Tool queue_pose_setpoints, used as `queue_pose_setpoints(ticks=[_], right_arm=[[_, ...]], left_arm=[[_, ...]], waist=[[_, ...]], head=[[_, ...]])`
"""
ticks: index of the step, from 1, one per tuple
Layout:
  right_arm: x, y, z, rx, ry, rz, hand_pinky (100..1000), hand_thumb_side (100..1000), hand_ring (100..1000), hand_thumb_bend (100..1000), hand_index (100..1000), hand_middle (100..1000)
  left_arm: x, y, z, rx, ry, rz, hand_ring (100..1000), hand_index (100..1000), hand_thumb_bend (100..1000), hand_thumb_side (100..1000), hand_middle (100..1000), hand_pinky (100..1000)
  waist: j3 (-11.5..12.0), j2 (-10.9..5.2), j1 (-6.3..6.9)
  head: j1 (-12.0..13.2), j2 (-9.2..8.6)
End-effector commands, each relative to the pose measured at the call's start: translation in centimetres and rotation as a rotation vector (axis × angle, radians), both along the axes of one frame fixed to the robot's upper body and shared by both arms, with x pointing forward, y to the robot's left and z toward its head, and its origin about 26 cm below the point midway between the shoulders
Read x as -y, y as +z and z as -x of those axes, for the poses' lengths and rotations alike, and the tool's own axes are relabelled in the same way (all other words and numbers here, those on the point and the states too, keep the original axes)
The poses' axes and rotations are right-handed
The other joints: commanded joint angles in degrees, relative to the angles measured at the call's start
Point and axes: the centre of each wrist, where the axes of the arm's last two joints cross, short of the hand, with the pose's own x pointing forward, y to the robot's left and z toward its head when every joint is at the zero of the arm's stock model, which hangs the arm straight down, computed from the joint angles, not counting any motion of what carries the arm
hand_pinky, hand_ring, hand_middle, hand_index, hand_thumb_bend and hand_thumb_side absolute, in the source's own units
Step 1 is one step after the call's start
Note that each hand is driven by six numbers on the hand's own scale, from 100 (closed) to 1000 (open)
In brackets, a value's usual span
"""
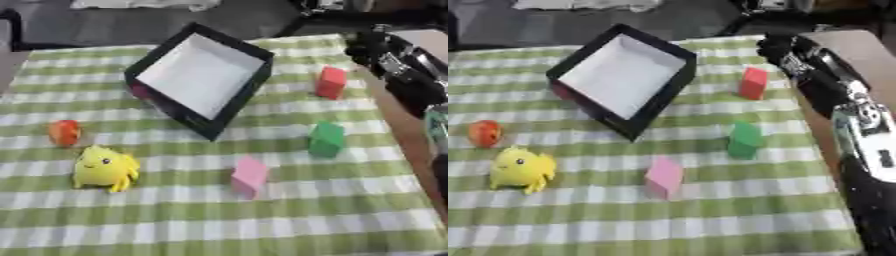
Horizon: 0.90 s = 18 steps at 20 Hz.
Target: Pick up objects on the table and place them in the box.
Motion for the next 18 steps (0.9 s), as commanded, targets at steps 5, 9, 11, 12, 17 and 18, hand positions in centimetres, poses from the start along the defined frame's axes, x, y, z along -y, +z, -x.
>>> queue_pose_setpoints(ticks=[5,9,11,12,17,18], right_arm=[[0.9,1.9,0.0,0.056,-0.019,0.047,1000,537,899,100,873,813],[1.0,2.0,0.0,0.06,-0.022,0.054,1000,537,899,100,874,814],[1.0,2.1,0.0,0.065,-0.023,0.059,1000,535,900,100,875,814],[1.1,2.2,0.0,0.068,-0.024,0.062,1000,534,900,100,875,815],[1.6,3.8,-0.3,0.111,-0.029,0.133,1000,520,903,106,881,821],[1.8,4.4,-0.5,0.122,-0.028,0.167,1000,518,903,117,885,825]], left_arm=[[-0.6,1.5,-0.2,0.041,0.007,-0.033,677,846,302,686,740,888],[-0.6,1.5,-0.3,0.044,0.007,-0.032,677,847,300,688,740,889],[-0.7,1.6,-0.3,0.045,0.007,-0.033,677,847,300,688,740,890],[-0.7,1.6,-0.3,0.045,0.007,-0.033,677,847,300,688,740,890],[-0.7,1.6,-0.3,0.043,0.006,-0.037,677,847,300,688,740,891],[-0.7,1.6,-0.3,0.042,0.006,-0.038,677,847,299,688,740,891]], waist=[[0.25,1.7,-0.56],[0.43,2.25,-0.65],[0.47,2.38,-0.72],[0.47,2.41,-0.75],[0.46,2.31,-0.95],[0.47,2.24,-1.01]], head=[[0.27,-0.16],[0.04,-0.16],[-0.17,-0.16],[-0.25,-0.16],[-0.91,-0.16],[-1.09,-0.16]])
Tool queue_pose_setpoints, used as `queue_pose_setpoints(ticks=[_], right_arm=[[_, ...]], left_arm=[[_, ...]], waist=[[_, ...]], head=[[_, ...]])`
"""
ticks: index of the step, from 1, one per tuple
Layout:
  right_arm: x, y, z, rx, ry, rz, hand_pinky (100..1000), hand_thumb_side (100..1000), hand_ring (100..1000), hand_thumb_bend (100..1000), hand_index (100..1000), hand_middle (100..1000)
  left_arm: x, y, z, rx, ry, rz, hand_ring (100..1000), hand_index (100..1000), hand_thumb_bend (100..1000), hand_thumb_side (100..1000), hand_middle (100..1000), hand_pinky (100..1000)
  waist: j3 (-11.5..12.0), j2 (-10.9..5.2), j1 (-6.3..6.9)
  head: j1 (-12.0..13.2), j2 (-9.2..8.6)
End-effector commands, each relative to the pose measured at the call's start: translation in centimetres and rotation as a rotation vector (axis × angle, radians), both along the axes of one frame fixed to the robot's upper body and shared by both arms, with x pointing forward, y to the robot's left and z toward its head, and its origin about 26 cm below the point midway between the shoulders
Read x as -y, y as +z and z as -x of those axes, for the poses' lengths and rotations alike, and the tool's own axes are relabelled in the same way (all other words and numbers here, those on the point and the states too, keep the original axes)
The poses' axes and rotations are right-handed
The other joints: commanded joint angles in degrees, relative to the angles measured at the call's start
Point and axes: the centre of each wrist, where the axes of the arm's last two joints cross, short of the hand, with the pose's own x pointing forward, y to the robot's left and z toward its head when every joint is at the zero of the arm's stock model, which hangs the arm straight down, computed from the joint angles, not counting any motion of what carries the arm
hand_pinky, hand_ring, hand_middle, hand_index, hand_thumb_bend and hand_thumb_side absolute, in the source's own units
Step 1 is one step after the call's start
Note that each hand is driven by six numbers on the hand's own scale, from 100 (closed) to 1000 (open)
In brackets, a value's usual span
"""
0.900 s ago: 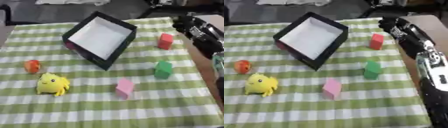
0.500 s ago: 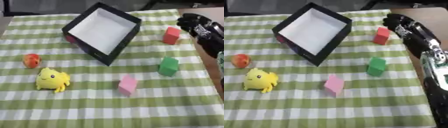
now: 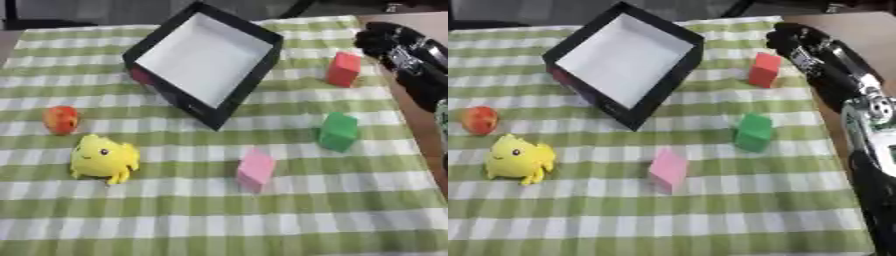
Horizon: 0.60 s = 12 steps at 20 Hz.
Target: Pick up objects on the table and place them in the box.
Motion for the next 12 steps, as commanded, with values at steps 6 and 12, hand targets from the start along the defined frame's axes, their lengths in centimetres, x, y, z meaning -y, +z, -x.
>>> queue_pose_setpoints(ticks=[6,12], right_arm=[[2.5,6.5,-2.2,0.07,0.011,0.398,1000,514,902,182,894,841],[4.0,10.2,-3.8,0.073,0.031,0.631,1000,500,901,247,898,848]], left_arm=[[-0.7,1.2,0.0,0.019,-0.006,-0.047,675,847,298,687,740,892],[-0.9,1.2,0.1,0.016,-0.008,-0.056,672,847,298,685,740,892]], waist=[[0.15,-0.71,-1.34],[0.27,-1.26,-1.4]], head=[[-1.54,-0.16],[-2.02,-0.16]])
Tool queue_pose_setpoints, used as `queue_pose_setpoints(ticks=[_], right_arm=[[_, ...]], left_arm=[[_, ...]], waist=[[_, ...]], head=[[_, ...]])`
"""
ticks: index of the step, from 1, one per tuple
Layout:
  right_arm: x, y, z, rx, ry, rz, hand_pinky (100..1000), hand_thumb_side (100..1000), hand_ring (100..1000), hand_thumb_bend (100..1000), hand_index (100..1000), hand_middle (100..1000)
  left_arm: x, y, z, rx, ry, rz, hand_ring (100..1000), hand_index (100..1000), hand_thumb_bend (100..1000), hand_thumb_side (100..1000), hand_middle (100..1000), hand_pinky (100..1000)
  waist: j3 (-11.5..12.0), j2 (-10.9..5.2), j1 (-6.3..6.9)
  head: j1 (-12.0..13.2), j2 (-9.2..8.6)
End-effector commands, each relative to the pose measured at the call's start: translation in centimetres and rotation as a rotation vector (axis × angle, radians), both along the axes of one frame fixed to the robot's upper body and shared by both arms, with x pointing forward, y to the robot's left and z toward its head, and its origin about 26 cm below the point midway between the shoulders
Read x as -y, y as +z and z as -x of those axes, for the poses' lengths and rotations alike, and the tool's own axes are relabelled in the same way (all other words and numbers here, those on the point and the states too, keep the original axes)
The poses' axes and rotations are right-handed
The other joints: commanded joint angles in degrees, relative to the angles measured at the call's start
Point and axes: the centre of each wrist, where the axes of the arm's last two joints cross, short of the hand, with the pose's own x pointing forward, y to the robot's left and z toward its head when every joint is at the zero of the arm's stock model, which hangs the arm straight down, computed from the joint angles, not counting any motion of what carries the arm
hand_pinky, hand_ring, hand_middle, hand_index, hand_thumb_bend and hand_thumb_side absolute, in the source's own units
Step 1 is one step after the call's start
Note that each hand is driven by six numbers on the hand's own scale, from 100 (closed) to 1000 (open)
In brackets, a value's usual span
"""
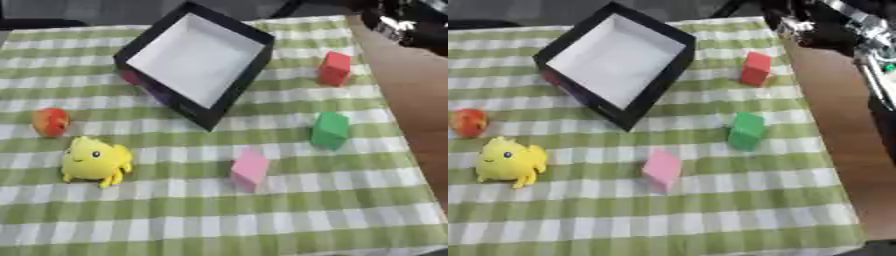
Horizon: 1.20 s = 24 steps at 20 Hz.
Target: Pick up objects on the table and place them in the box.
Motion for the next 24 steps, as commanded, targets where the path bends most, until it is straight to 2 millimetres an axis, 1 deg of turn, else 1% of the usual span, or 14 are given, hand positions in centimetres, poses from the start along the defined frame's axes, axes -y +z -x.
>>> queue_pose_setpoints(ticks=[1,5,7,8,9,12,16,17,18,19,21,24], right_arm=[[1.7,2.8,-0.2,0.011,-0.023,0.142,1000,495,902,277,900,852],[2.3,4.8,-1.1,0.0,-0.013,0.255,997,474,903,326,903,856],[2.5,5.5,-1.5,-0.012,-0.007,0.313,992,451,906,373,907,862],[2.7,5.7,-1.8,-0.02,-0.004,0.338,992,451,906,373,907,862],[2.8,5.8,-2.0,-0.031,-0.002,0.365,990,445,909,400,911,867],[2.8,6.0,-2.9,-0.066,0.006,0.453,984,434,912,438,914,872],[2.2,6.0,-4.2,-0.091,0.033,0.564,975,387,916,487,916,876],[2.1,5.9,-4.4,-0.099,0.038,0.583,976,346,918,503,917,878],[2.0,5.8,-4.6,-0.108,0.042,0.601,976,340,919,506,917,878],[1.9,5.8,-4.9,-0.116,0.045,0.615,975,301,920,532,917,880],[1.7,5.6,-5.3,-0.13,0.046,0.643,971,253,921,505,888,879],[1.4,5.1,-5.9,-0.146,0.036,0.669,967,225,911,492,885,859]], left_arm=[[-0.5,0.9,0.0,0.018,-0.006,-0.037,672,847,298,684,741,892],[-0.5,0.9,0.0,0.016,-0.009,-0.043,672,847,297,683,741,892],[-0.6,1.0,0.0,0.016,-0.008,-0.047,672,848,297,682,742,891],[-0.7,1.0,0.0,0.016,-0.007,-0.049,672,848,297,682,742,891],[-0.7,1.0,0.0,0.016,-0.006,-0.05,671,848,297,682,742,891],[-0.8,1.0,0.0,0.015,-0.005,-0.052,671,848,297,682,742,891],[-0.8,1.0,0.0,0.013,-0.009,-0.053,670,847,297,683,742,891],[-0.8,1.0,0.0,0.012,-0.008,-0.053,669,847,297,683,741,891],[-0.9,0.9,0.1,0.01,-0.006,-0.053,669,847,297,683,741,891],[-0.9,0.9,0.1,0.008,-0.005,-0.053,669,847,298,683,742,891],[-1.0,0.8,0.1,0.004,-0.001,-0.051,670,846,300,684,744,892],[-0.9,0.7,0.0,-0.001,-0.004,-0.047,669,845,300,686,743,892]], waist=[[0.14,-1.29,-0.78],[0.29,-1.41,-0.68],[0.4,-1.36,-0.57],[0.42,-1.33,-0.53],[0.41,-1.27,-0.51],[0.28,-1.09,-0.53],[0.43,-0.83,-0.45],[0.52,-0.77,-0.41],[0.62,-0.72,-0.37],[0.69,-0.66,-0.32],[0.76,-0.58,-0.27],[0.68,-0.5,-0.17]], head=[[-0.32,-0.16],[-0.37,-0.16],[-0.4,-0.16],[-0.38,-0.16],[-0.35,-0.16],[-0.28,-0.16],[-0.09,-0.16],[-0.08,-0.16],[-0.07,-0.16],[-0.08,-0.16],[-0.14,-0.16],[-0.2,-0.16]])
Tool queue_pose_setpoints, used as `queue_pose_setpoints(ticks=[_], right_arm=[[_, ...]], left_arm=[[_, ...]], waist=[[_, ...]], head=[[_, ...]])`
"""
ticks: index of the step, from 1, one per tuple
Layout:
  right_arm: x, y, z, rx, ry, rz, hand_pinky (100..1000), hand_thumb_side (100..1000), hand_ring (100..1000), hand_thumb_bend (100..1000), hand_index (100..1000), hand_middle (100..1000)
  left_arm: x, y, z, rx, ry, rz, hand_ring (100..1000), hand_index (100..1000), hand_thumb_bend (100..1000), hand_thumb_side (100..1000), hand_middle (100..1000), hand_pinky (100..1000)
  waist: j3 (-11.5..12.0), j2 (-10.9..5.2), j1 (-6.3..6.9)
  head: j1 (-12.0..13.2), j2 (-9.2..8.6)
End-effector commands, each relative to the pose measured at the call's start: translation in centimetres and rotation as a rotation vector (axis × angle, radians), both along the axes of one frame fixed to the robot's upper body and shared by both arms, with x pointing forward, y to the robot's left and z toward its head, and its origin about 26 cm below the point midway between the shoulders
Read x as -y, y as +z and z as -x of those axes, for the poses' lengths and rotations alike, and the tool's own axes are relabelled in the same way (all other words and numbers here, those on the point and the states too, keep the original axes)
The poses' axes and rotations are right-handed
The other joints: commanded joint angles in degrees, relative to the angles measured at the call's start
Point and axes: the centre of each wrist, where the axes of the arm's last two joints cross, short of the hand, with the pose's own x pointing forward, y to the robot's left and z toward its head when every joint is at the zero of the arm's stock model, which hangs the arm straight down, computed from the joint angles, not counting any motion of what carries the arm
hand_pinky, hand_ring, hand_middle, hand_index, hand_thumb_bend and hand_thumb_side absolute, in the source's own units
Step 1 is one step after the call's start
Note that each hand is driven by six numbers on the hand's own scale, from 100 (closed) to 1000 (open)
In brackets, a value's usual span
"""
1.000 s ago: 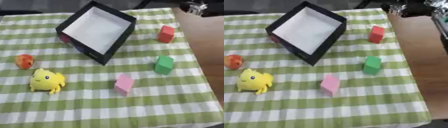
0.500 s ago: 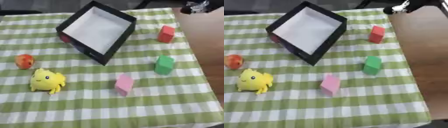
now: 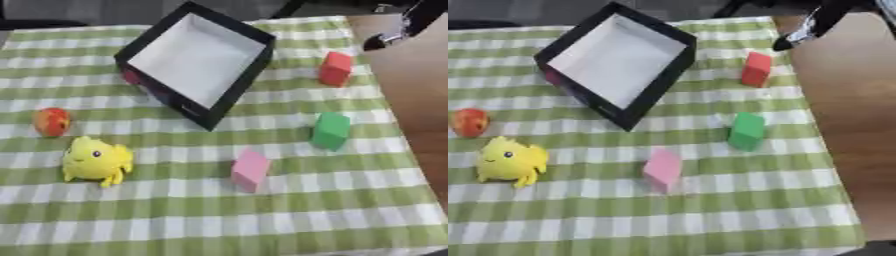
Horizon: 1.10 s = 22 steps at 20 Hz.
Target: Pick up objects on the table and place them in the box.
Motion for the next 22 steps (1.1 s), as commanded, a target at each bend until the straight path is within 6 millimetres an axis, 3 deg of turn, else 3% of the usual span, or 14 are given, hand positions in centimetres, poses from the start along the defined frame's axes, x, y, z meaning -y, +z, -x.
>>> queue_pose_setpoints(ticks=[1,13,22], right_arm=[[0.2,0.9,-0.3,0.011,-0.007,0.047,964,221,905,491,882,849],[-0.7,-1.3,-2.0,-0.008,-0.082,0.097,946,274,827,528,898,792],[-0.3,-3.2,-2.4,-0.012,-0.134,0.159,953,314,841,578,903,802]], left_arm=[[-0.4,0.7,-0.1,0.008,-0.008,-0.027,669,845,299,686,743,892],[-0.3,0.8,-0.1,0.008,-0.014,-0.028,668,844,299,685,743,892],[-0.2,0.8,-0.1,0.01,-0.016,-0.025,667,844,298,687,743,893]], waist=[[-0.04,-0.53,-0.13],[0.08,-0.64,-0.09],[0.5,-0.28,-0.28]], head=[[-0.19,-0.16],[-1.0,-0.16],[-1.35,-0.16]])
